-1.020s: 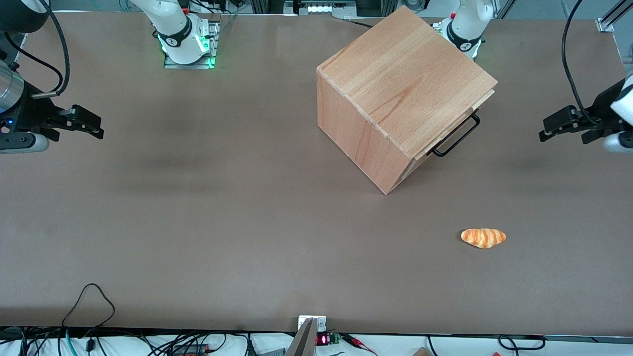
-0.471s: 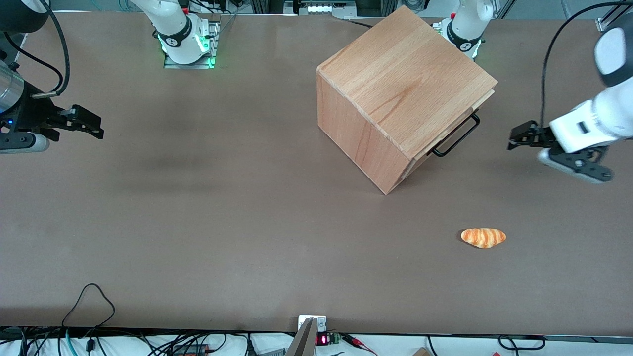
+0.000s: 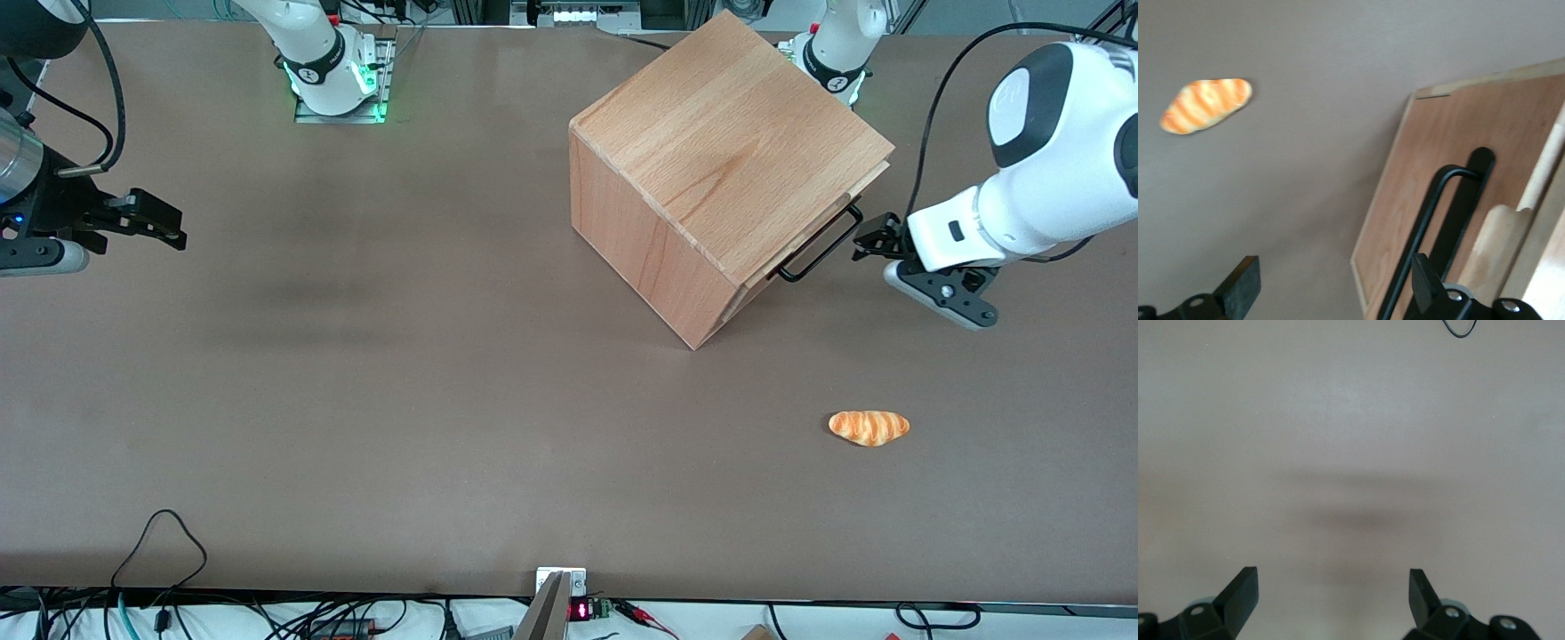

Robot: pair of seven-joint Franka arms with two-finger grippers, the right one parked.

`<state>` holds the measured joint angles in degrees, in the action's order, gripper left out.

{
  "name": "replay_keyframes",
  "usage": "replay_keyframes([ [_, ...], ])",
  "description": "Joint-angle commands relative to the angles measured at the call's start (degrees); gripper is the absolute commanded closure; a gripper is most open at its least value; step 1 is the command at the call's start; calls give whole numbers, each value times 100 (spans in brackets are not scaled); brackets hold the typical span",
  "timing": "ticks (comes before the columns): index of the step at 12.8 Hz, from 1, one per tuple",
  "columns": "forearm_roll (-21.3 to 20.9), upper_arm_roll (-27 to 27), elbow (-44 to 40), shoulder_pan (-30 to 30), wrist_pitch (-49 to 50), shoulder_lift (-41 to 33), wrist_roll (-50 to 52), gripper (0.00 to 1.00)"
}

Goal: Open top drawer with left arm
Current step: 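Move the left gripper toward the black wire handle of the wooden cabinet drawer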

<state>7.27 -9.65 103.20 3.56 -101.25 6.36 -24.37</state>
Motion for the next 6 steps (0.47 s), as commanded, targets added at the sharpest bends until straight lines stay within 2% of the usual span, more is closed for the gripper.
replay_keyframes([
  [1, 441, 33, 376, 39, -123, -83, -402, 0],
  [6, 459, 24, 587, 39, -123, -39, -454, 0],
])
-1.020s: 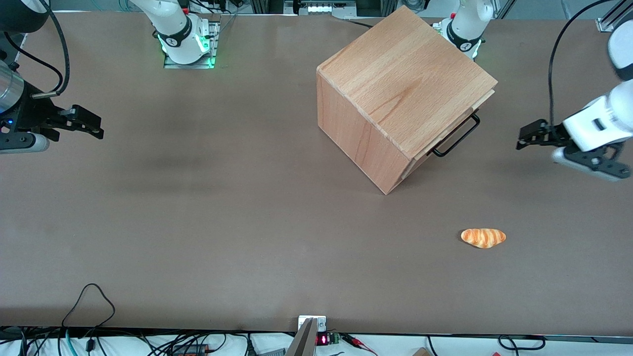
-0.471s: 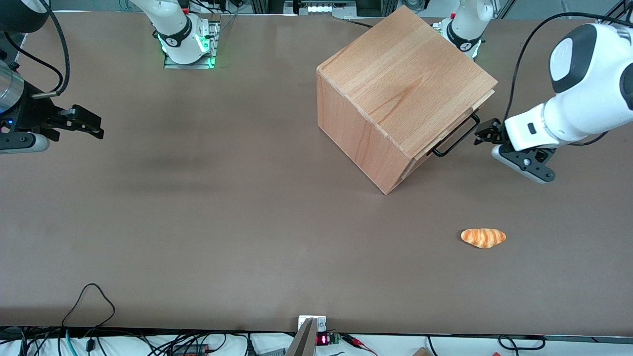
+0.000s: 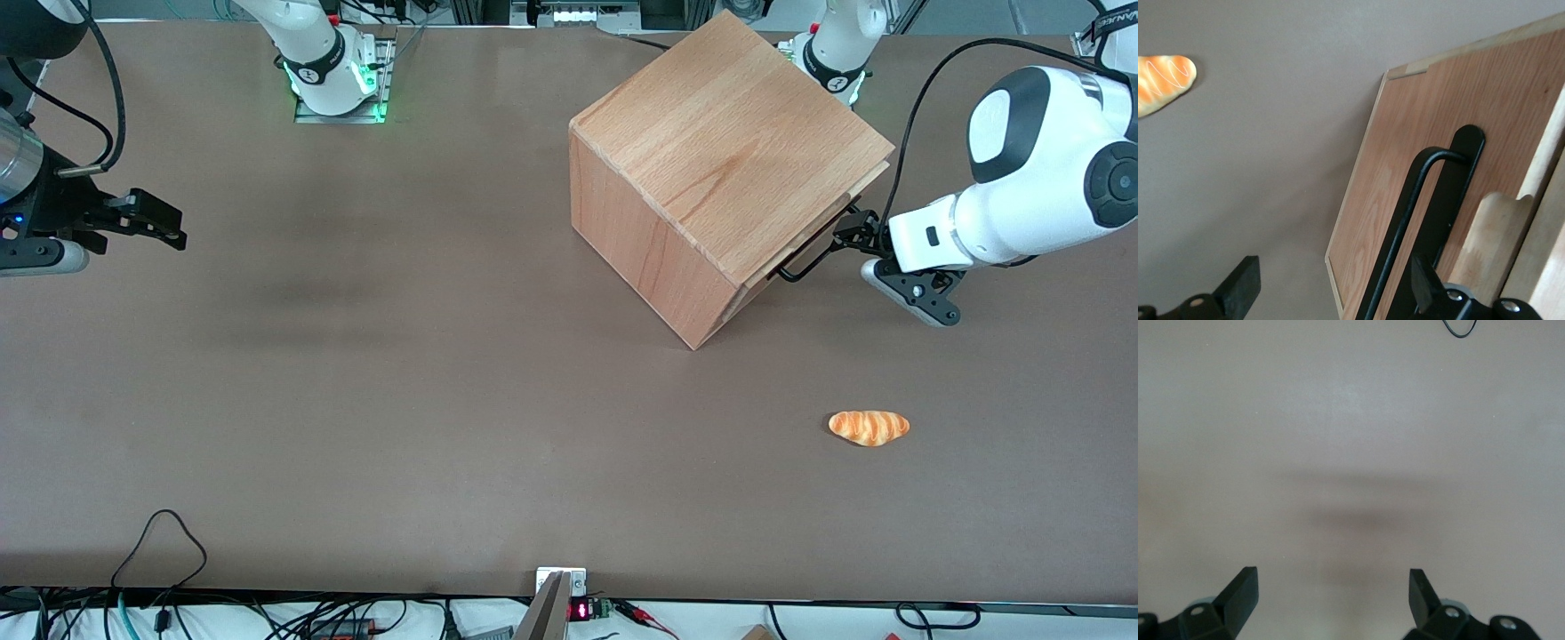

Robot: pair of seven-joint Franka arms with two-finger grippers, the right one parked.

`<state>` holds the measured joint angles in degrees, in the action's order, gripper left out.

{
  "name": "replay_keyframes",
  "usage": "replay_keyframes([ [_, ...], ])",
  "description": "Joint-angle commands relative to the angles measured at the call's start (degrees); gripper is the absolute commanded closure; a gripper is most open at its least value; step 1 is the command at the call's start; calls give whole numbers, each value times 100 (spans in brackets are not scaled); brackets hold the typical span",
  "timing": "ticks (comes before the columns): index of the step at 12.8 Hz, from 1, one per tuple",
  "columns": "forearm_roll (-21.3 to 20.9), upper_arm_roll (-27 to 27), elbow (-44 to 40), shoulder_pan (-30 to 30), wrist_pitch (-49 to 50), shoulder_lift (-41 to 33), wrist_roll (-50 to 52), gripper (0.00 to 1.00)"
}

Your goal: Open top drawer with left arm

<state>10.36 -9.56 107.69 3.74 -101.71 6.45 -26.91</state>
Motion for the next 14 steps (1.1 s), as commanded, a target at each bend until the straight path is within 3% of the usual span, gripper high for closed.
replay_keyframes([
  [1, 150, 15, 155, 21, -77, -30, -201, 0],
  [14, 168, -64, 340, 30, -394, 172, -912, 1],
])
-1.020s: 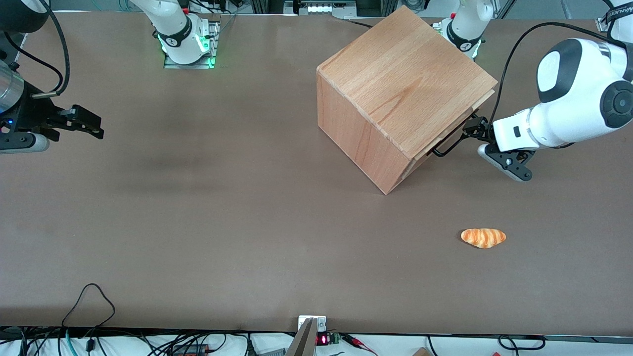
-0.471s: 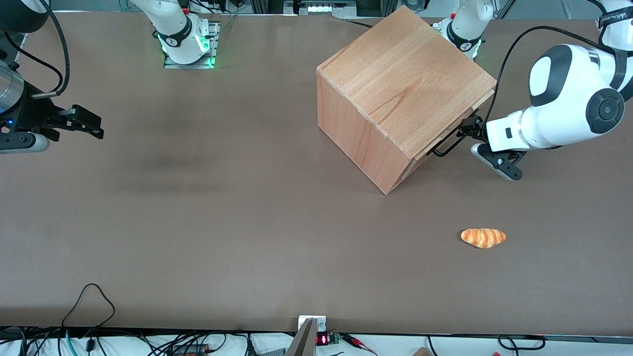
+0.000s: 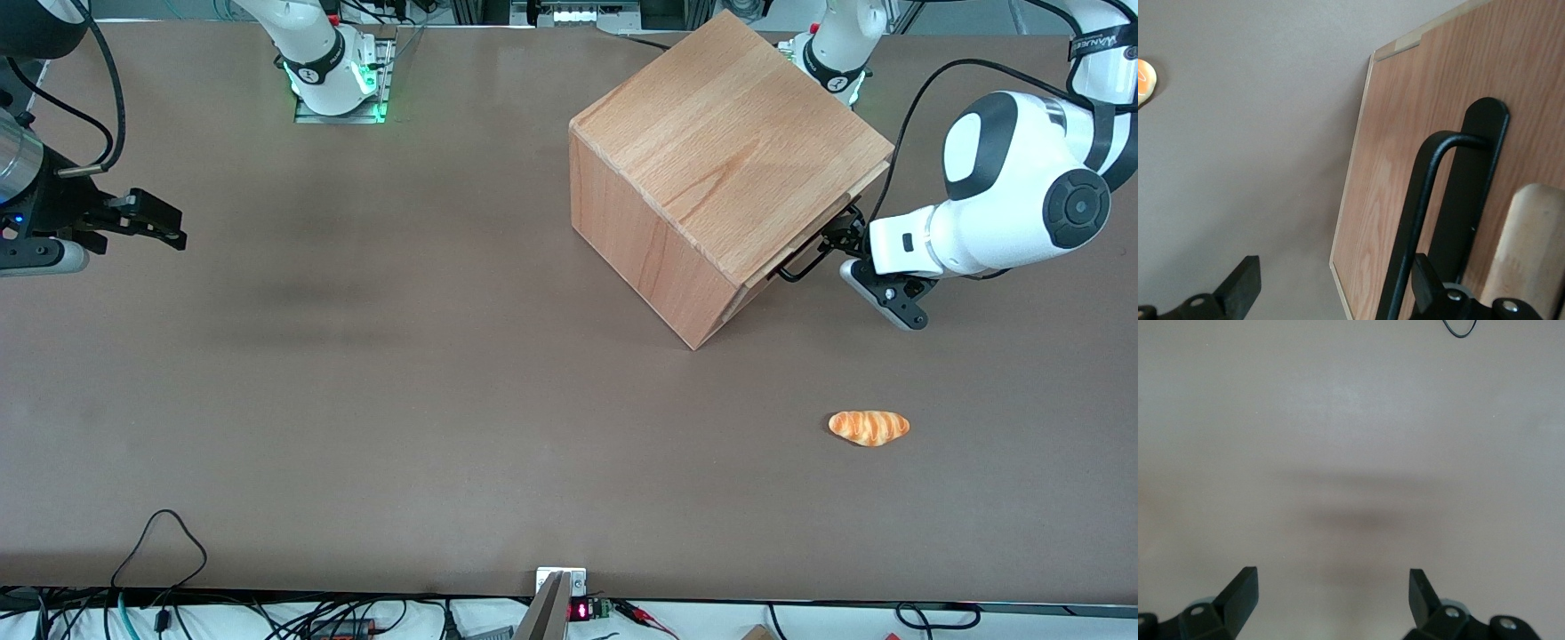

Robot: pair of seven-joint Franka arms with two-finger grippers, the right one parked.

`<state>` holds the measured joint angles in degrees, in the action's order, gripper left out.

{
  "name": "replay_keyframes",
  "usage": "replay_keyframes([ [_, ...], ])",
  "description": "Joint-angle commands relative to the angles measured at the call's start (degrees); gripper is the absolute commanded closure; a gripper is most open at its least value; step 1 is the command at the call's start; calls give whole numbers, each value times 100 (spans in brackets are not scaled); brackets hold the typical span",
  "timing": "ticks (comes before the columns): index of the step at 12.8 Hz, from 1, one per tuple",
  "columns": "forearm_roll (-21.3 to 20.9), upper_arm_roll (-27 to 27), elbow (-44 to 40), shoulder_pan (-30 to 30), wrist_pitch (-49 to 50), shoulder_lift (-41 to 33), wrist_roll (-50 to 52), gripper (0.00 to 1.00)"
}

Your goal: Open top drawer with left arm

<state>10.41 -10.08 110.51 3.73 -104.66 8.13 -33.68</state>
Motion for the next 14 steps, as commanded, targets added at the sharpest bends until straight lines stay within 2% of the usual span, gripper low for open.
replay_keyframes([
  [1, 163, -3, 59, 31, -107, 22, -279, 1],
  [14, 93, 50, 59, 181, -467, 180, -762, 1],
])
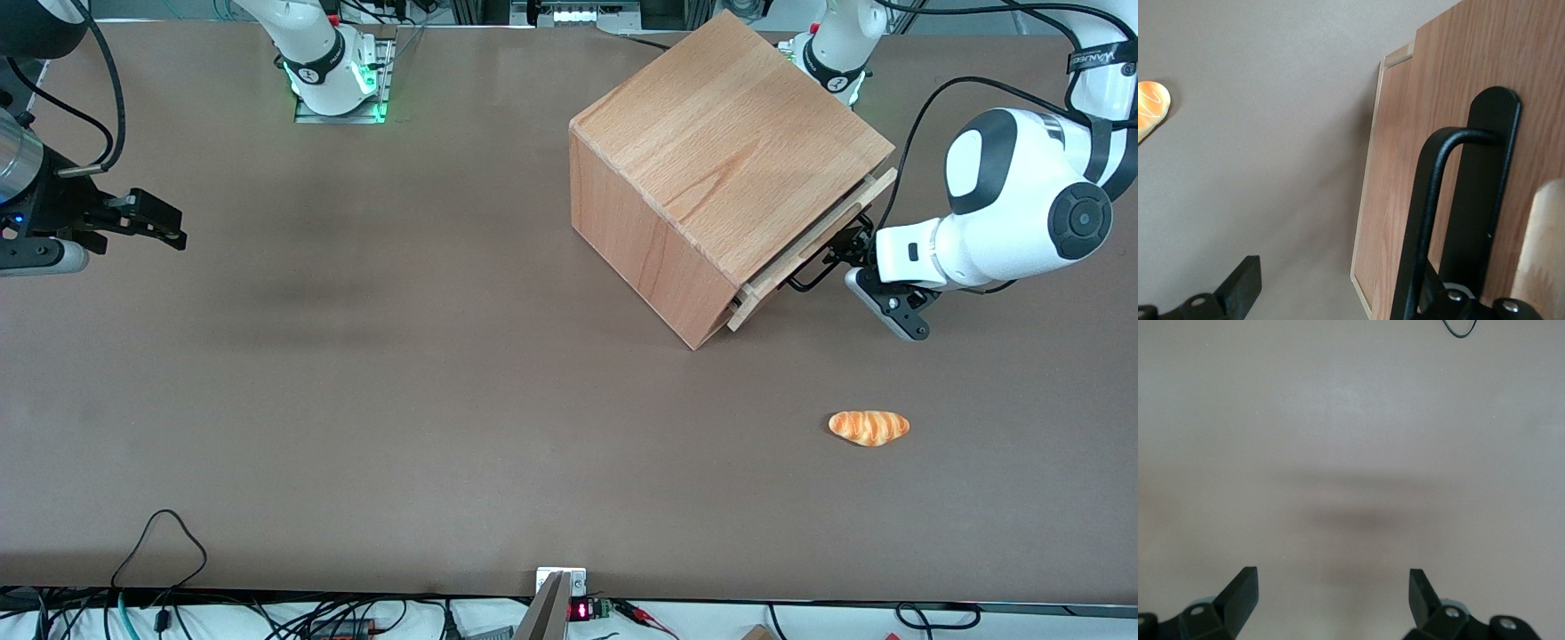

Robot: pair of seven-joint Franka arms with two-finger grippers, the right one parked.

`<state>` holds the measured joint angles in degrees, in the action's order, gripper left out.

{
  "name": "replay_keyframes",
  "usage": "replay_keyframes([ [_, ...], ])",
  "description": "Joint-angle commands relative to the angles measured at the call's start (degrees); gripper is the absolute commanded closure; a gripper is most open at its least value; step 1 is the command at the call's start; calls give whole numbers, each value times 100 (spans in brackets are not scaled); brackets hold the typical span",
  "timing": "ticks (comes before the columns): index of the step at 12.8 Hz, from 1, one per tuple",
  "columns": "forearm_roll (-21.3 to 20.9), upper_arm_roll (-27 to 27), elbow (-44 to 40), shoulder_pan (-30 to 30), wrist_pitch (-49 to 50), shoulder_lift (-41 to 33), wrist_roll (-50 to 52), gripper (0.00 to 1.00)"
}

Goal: Open top drawer with left arm
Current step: 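Pull the drawer outward from the cabinet with the left gripper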

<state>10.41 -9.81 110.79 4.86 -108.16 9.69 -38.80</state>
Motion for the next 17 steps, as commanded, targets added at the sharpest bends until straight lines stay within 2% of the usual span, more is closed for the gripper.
replay_keyframes([
  [1, 92, 49, 31, 77, -231, 42, -364, 0],
  [12, 92, 708, -57, 208, -680, 121, -383, 0],
  [17, 5, 831, -171, 244, -1243, 174, -541, 0],
])
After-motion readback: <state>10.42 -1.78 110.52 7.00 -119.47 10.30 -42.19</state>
